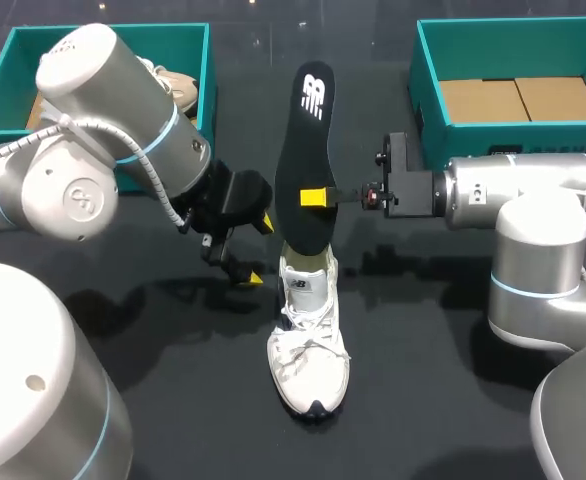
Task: Take the shoe out of the shoebox, open the shoe tongue, remove and reinsert the insole, then place the shoe into the shoebox
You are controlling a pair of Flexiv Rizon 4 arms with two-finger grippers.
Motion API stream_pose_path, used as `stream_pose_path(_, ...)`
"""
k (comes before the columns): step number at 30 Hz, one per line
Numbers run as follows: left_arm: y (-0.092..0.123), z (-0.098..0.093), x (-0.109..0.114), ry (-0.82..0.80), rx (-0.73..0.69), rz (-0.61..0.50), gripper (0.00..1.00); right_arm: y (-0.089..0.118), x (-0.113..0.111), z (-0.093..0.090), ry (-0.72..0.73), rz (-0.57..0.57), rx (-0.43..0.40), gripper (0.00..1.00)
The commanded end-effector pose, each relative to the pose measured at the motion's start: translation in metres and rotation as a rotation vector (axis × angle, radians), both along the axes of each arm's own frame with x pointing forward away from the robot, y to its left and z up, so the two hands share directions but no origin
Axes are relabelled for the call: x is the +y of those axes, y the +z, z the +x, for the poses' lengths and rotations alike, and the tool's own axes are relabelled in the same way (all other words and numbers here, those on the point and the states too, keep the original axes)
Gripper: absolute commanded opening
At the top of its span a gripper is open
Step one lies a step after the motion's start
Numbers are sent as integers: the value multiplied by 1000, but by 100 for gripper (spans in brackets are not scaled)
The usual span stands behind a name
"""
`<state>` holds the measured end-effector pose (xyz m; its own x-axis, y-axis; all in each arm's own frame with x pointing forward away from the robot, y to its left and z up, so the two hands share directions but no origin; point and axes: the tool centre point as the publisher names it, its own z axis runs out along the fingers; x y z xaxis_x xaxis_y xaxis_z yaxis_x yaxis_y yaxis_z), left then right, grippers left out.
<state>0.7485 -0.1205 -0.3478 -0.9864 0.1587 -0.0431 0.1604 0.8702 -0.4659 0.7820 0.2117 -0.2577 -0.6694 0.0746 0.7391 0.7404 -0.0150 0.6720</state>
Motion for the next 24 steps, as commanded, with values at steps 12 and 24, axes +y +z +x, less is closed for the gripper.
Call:
stream_pose_path(12,-8,9,-7,-15,-15,3,100,-8,1,0,-21,25,-19,0)
stream_pose_path(24,-9,9,-8,-34,-6,15,100,-18,2,1,-64,107,-122,0)
